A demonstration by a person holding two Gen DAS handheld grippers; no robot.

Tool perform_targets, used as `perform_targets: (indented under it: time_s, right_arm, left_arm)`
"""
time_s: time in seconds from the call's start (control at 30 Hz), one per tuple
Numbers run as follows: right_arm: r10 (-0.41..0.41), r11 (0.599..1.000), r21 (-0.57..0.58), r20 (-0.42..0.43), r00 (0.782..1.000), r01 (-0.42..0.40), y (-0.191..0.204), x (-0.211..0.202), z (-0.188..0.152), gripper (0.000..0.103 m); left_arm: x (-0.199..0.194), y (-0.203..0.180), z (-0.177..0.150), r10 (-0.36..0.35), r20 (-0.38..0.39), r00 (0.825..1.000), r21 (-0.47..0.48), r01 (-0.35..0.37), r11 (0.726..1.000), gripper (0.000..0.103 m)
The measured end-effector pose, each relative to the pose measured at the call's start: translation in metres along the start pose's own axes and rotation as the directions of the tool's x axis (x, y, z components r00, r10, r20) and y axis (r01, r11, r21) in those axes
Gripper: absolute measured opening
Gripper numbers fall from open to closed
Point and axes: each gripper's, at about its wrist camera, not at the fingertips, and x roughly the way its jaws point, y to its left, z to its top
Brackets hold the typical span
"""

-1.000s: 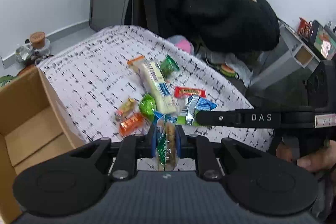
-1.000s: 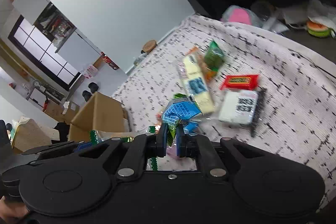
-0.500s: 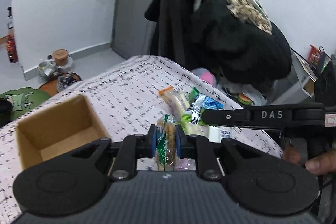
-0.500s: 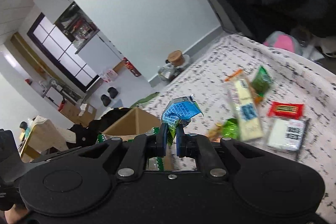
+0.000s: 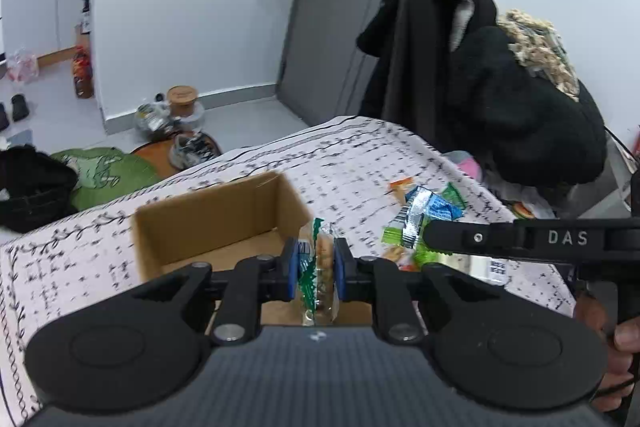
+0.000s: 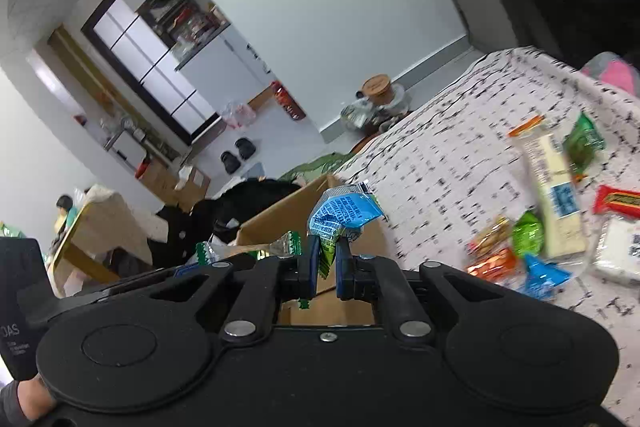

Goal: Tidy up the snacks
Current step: 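Carry both held packets over the cardboard box and open both tools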

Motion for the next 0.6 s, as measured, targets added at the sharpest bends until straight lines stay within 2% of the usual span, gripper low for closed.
perform_targets:
  time_s: [0.4, 0.6]
  right_arm:
    - [0.009, 0.999, -0.033, -0.088, 0.996, -0.012, 0.027, 0.035, -0.025, 0.008]
    - [0.007, 1.000, -0.020, -0.113, 0.994, -0.010, 0.029, 0.045, -0.033, 0.008]
  left_arm:
    - [0.002, 0.036, -0.024, 0.031, -0.055, 0.998, -0.081, -0.035, 0.996, 0.017]
    - [0.002, 0.040, -0.028, 0.064, -0.077, 0.995, -0.079, -0.070, 0.994, 0.020]
